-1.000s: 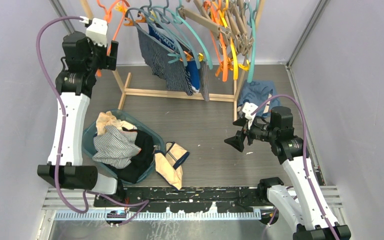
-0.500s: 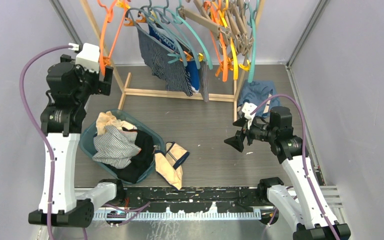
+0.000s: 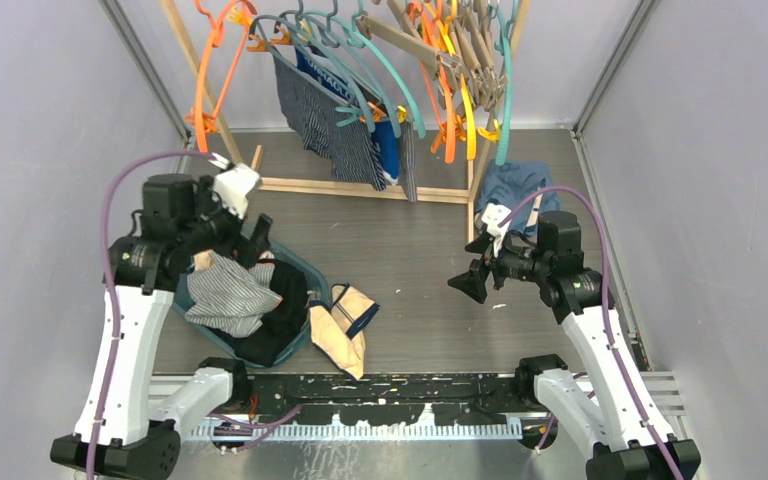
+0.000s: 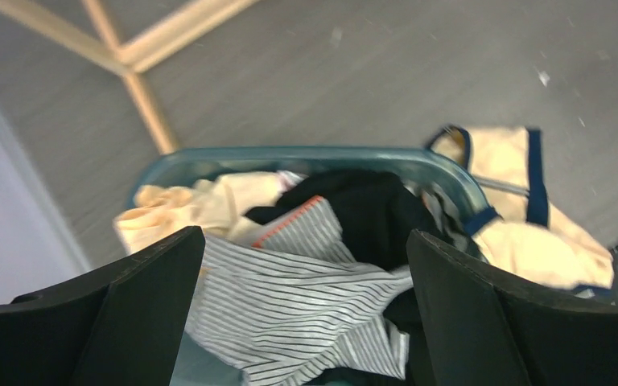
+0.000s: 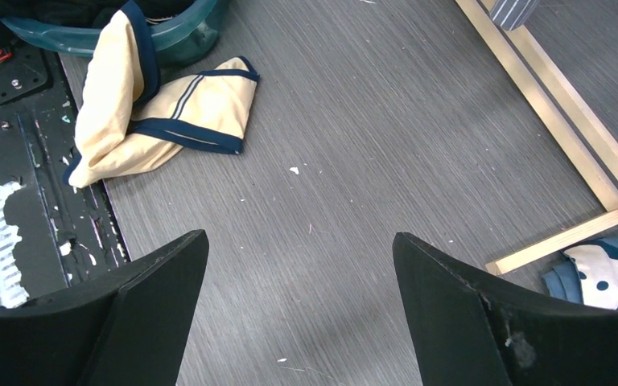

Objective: Remove the underwear clipped to the hanger
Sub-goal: Pick up the underwear from the center of the board.

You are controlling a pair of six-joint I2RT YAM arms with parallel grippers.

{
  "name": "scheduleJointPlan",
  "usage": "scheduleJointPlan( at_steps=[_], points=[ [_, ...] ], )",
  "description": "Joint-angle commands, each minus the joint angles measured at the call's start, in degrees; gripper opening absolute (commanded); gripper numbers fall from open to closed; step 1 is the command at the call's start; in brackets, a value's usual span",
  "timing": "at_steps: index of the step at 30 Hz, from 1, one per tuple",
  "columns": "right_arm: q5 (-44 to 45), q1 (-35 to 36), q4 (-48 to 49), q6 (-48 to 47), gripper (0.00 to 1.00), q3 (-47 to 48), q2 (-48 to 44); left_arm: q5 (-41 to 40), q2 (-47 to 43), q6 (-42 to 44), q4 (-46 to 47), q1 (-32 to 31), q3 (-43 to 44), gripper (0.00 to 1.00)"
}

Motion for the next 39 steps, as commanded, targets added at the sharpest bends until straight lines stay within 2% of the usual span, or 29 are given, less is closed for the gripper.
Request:
scheduleJointPlan(
  at_steps=[1,7,21,27,33,39],
  points=[
    [-0.43,-0.13,2.43,-0.66,0.91,0.12,0.09,4.08,-1.12,2.19,-2.47,-6.87,-4.43,0.99],
    [0.41,-0.13,2.67,-1.66,0.91,-0.38,0.35,-0.36,2.04,4.78,-0.39,-18.9,-10.61,0.98],
    [4.06,-0.94,2.88,-3.23,0.91,-1.34,1.68,-0.42,15.99,17.77,5.58,-44.85,-16.62,0.97],
    [4.6,-1.6,3.19,-3.45,0.91,-2.08,2.2,1.04,22.56,22.39,5.93,-50.63,-18.63,0.97],
    [3.7,-1.94,3.42,-3.58,0.91,-2.44,2.24,-0.95,27.01,22.69,6.65,-53.84,-19.84,0.88],
    [3.75,-1.93,3.36,-3.54,0.91,-2.45,2.2,-2.26,29.3,21.75,7.08,-55.61,-20.73,0.7]
  ],
)
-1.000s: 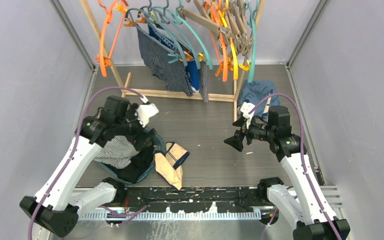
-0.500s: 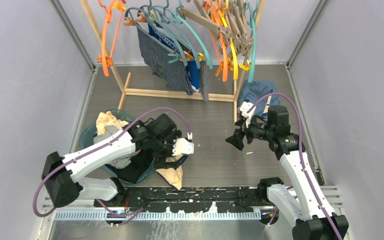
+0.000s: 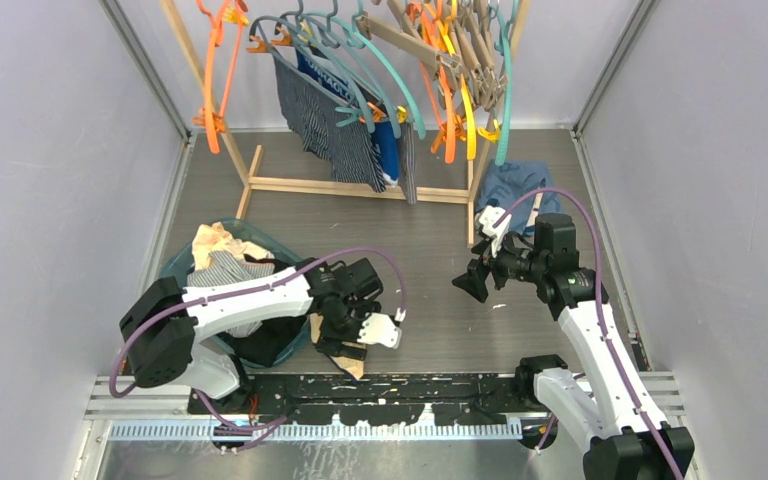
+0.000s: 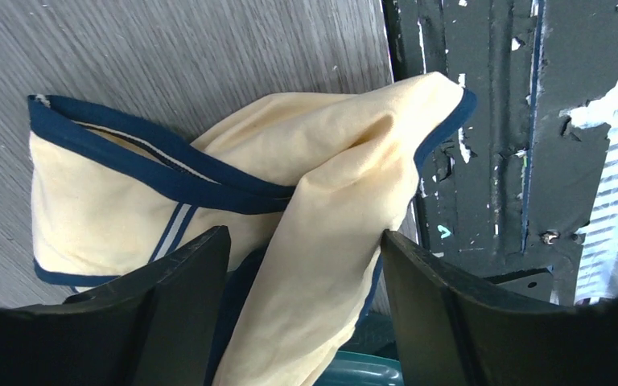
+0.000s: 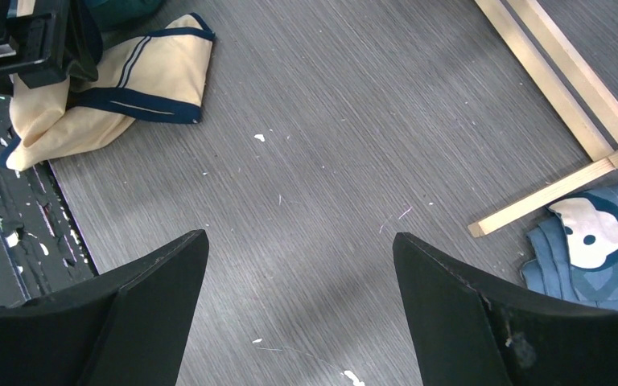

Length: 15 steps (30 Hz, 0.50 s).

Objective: Remove the underwear clipped to the hanger
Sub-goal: Pick up the underwear from the center of the board.

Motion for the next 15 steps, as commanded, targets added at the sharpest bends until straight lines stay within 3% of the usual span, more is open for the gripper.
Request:
scheduleJointPlan(
  at_steps=[1,7,11,13,15],
  points=[
    [-0.62,-0.32,2.47,-0.52,0.91,0.36,-0.06,-0.67,0.79,0.02,1.79,-1.26,-0.36,0.65],
    [-0.6,-0.31,2.46,-0.54,0.91,0.38,-0.04,-0.47,1.9,-0.93,0.97,-2.28,-0.02,0.37],
    [-0.49,-0.4,2.51,-0.6,0.91,0.35,-0.12,-0.16,1.83,-1.03,-1.96,-2.37,2.74,0.09],
    [-0.45,-0.4,2.59,-0.59,0.91,0.36,-0.06,-0.17,1.18,-1.03,-3.64,-2.37,4.65,0.02],
    [-0.45,-0.56,2.6,-0.64,0.91,0.27,-0.05,-0.97,0.15,-0.75,-5.28,-2.34,6.81,0.0]
  ],
)
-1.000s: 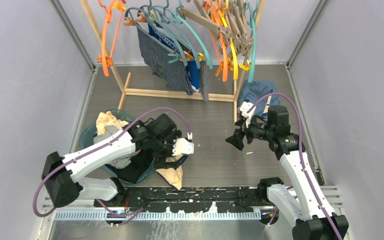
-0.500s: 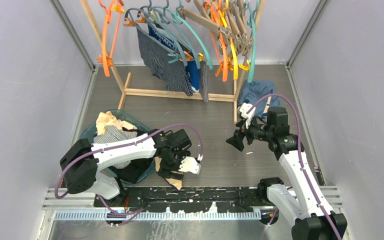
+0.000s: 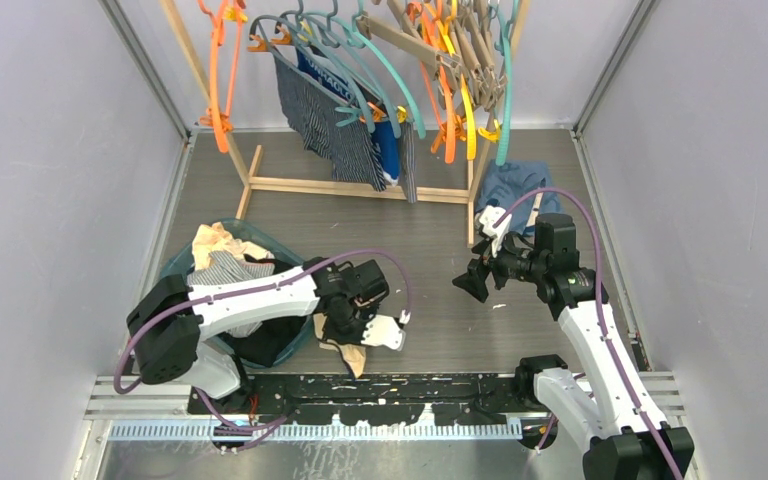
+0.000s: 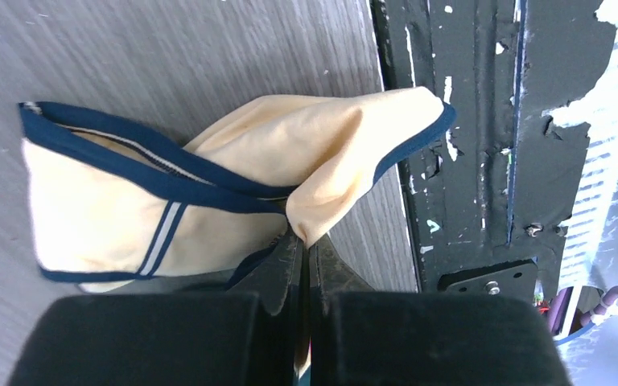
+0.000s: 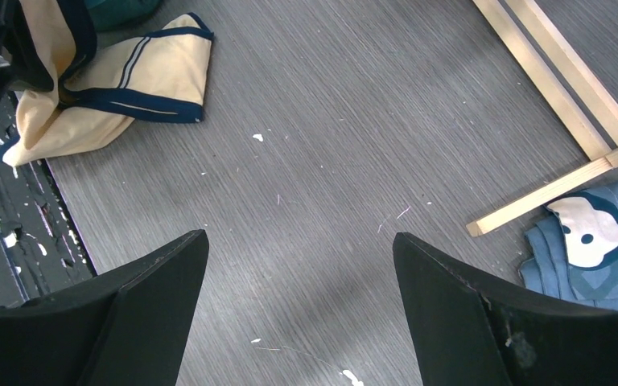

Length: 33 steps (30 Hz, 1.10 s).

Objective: Remove the underwear clipped to the hanger
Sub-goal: Pick up the underwear from the center of the board, then place the underwear in the bin.

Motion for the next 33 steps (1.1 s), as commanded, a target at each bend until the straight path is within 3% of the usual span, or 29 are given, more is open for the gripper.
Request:
scheduleJointPlan(
  at_steps=[1,8,14,25,28,33],
  points=[
    [-0.36,-0.58,2.56,-0.52,0.91,0.34,-0.05,-0.81,-2.72,0.45,-4.05,-0.19,6.61,0.0],
    [-0.36,-1.09,2.62,-0.49,0.91,0.29,0.04,-3.28,-9.7,-0.84,-7.84,-0.19,17.9,0.0],
    [-0.45,-1.19,2.67,-0.4,0.91,0.29,0.2,-14.08,-14.95,0.7,-10.26,0.97,26.83,0.0],
    [-0.71,-1.21,2.77,-0.5,0.91,0.28,-0.35,-23.39,-17.74,-2.76,-18.49,18.83,44.15,0.0],
    [-0.96,-1.22,2.74,-0.5,0.91,0.24,-0.48,-28.63,-20.12,-2.36,-18.2,22.64,43.16,0.0],
    [-1.4,-1.23,2.7,-0.5,0.91,0.23,-0.67,-39.05,-25.63,2.78,-12.47,28.76,30.99,0.0]
  ],
)
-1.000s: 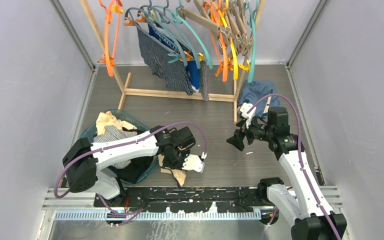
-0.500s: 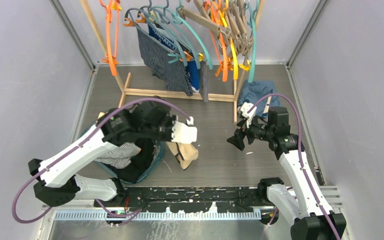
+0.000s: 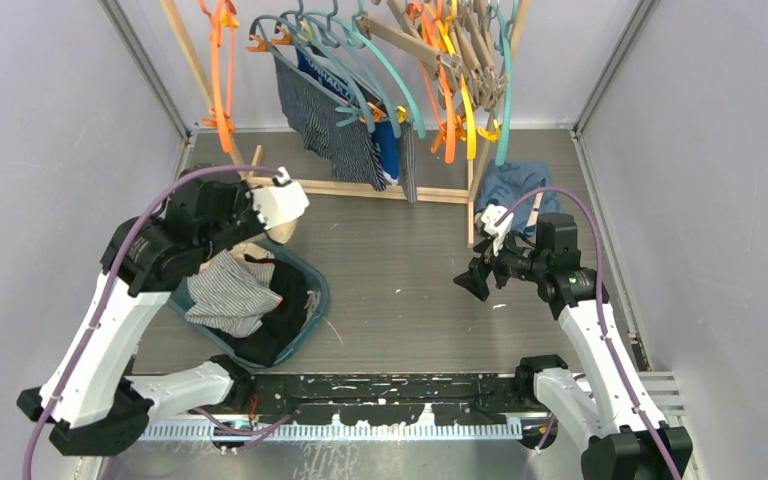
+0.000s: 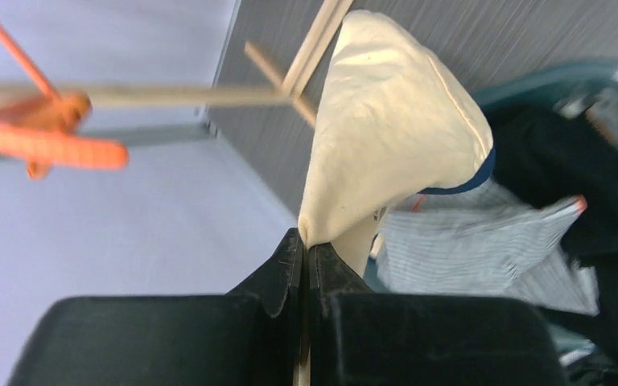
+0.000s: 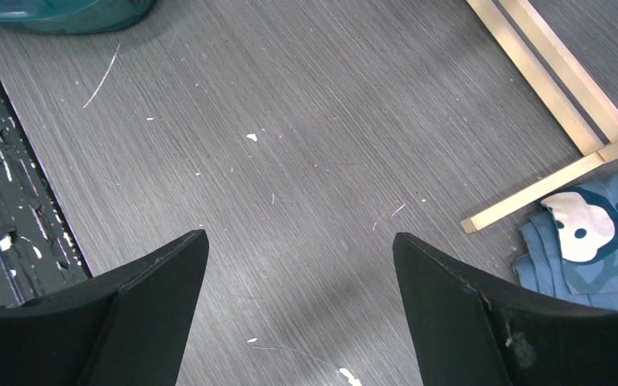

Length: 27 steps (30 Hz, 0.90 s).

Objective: Remove the underwear clipped to the hanger
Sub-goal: Place the underwear in the bin.

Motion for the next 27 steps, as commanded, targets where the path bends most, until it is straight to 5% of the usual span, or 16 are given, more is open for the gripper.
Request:
scheduleJointPlan(
  at_steps=[1,19,27],
  points=[
    [-1.47,-0.3,2.46,-0.48,0.91,0.21,-0.89,-10.09,-4.16,4.73,3.52,4.24,-8.08,0.0],
    [-2.1,-0.25,2.46,-0.65,0.91,-0.06,-1.7,-9.42,0.02,10.55,14.79,11.77,-30.86,0.0],
    [-2.24,-0.25,2.41,-0.78,0.91,-0.14,-1.65,-3.96,3.67,5.68,23.73,12.73,-44.14,0.21]
  ],
)
